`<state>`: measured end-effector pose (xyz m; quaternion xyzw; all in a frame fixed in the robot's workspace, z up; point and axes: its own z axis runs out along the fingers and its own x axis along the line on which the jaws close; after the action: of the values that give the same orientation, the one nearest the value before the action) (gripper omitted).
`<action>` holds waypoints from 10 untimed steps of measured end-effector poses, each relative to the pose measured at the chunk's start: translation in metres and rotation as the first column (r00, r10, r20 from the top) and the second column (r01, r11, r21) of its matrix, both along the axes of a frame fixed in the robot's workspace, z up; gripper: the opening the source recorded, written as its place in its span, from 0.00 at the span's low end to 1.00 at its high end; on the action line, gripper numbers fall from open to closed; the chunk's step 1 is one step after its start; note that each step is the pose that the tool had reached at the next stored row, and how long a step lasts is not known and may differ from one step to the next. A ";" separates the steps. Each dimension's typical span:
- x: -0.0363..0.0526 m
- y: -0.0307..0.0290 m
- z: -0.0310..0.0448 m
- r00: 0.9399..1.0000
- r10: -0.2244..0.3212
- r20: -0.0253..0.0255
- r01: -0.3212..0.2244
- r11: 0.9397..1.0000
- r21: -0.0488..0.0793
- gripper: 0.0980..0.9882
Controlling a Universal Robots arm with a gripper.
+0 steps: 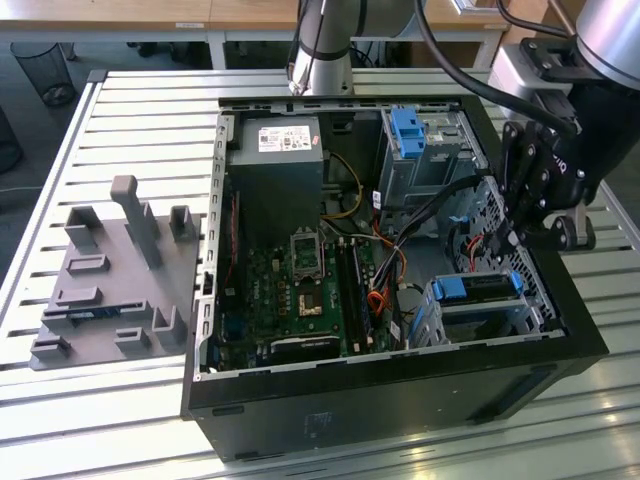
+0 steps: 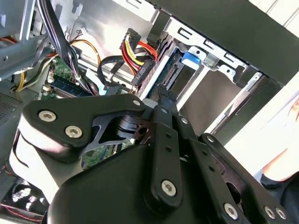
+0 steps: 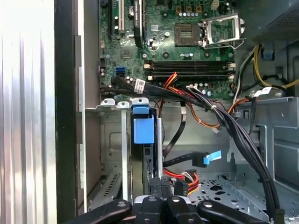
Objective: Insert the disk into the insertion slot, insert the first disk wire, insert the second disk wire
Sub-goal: 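Insert the first disk wire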
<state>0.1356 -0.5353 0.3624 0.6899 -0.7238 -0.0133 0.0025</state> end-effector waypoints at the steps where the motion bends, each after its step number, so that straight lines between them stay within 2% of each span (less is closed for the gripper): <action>1: 0.0000 0.0002 0.0000 1.000 -0.010 0.000 0.010 1.000 0.000 0.01; 6: 0.0003 0.0021 -0.0001 0.999 -0.049 0.000 0.049 0.999 0.000 0.01; 10: 0.0012 0.0058 -0.0001 0.998 -0.059 0.000 0.059 0.998 0.000 0.01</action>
<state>0.1368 -0.5296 0.3623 0.6683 -0.7438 -0.0133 0.0021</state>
